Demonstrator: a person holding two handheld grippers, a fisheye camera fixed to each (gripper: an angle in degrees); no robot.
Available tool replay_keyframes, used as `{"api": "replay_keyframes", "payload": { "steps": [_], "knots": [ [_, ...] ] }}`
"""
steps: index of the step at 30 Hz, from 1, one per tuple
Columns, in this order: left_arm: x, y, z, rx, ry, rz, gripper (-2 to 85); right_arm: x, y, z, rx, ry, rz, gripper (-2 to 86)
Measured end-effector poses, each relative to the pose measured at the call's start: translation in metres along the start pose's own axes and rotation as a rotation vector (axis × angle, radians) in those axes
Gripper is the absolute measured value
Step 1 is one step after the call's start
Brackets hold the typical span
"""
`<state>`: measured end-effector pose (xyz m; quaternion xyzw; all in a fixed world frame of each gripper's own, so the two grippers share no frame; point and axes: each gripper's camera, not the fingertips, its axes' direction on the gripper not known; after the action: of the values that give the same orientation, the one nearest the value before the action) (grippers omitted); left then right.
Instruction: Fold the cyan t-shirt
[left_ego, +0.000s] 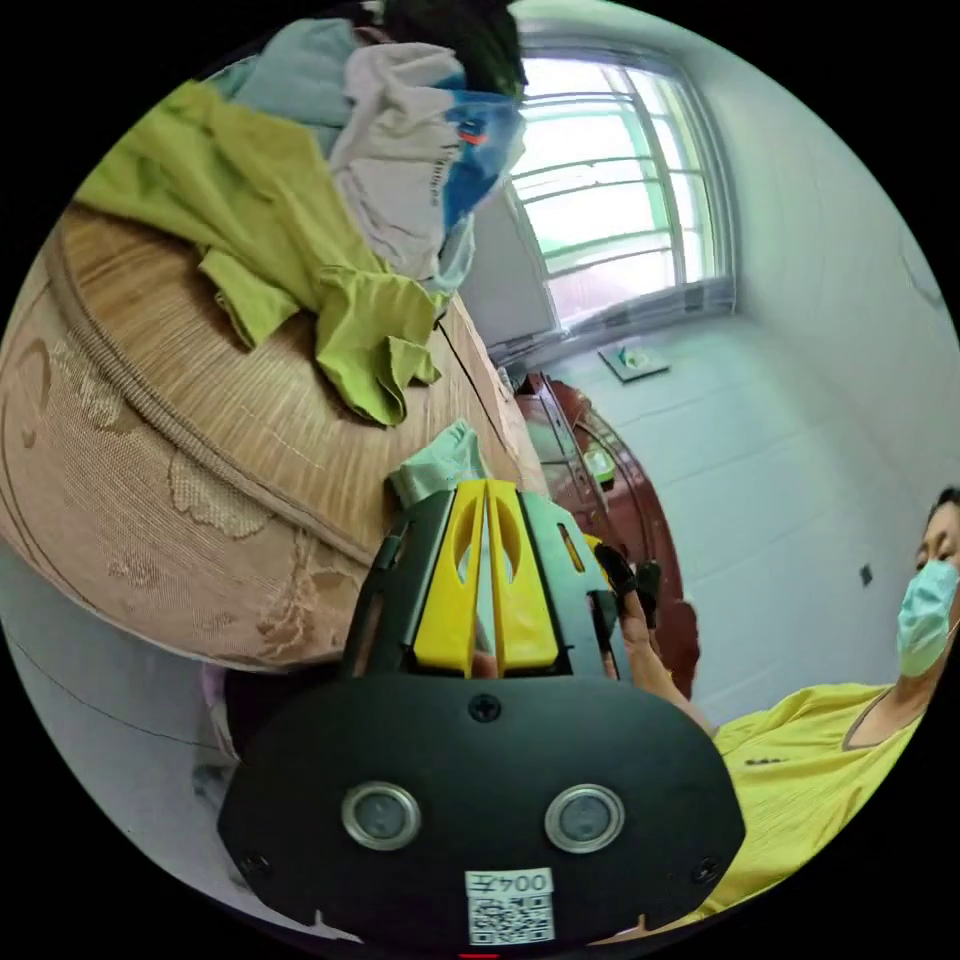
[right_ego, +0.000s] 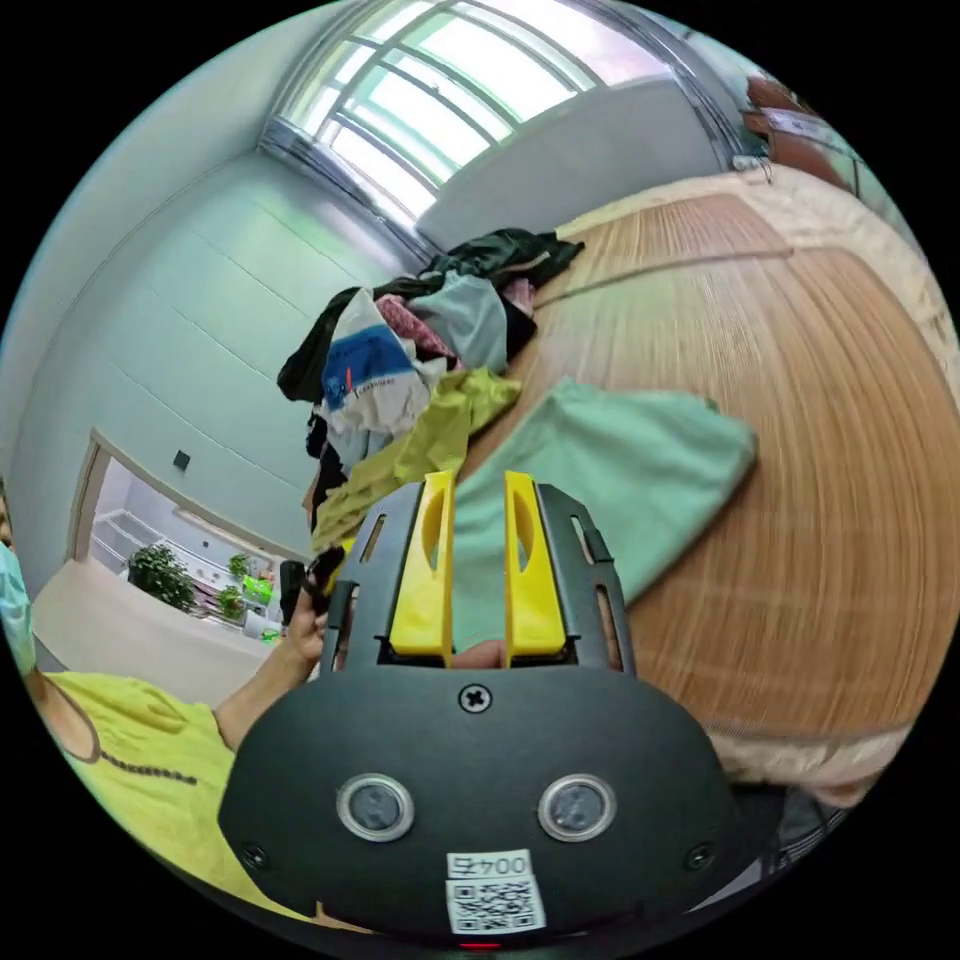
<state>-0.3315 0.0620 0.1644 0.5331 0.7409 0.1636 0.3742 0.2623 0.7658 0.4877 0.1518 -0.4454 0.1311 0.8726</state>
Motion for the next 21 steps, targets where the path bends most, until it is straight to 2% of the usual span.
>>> {"api": "replay_keyframes", "payload": {
  "steps": [3,6,15,21],
  "knots": [
    [0.056,0.050,0.023,-0.056,-0.107,0.101,0.3,0.061,0.089,-0.002,-0.027,-0.096,0.206,9.0],
    [0.093,0.099,0.053,-0.113,-0.154,0.145,0.2,0.082,0.141,0.001,-0.043,-0.149,0.280,9.9],
    [0.126,0.188,0.109,-0.171,-0.233,0.167,0.3,0.058,0.177,0.007,-0.148,-0.171,0.248,12.5],
    [0.127,0.230,0.132,-0.177,-0.251,0.161,0.1,0.038,0.180,0.018,-0.203,-0.172,0.224,10.5]
  ]
}}
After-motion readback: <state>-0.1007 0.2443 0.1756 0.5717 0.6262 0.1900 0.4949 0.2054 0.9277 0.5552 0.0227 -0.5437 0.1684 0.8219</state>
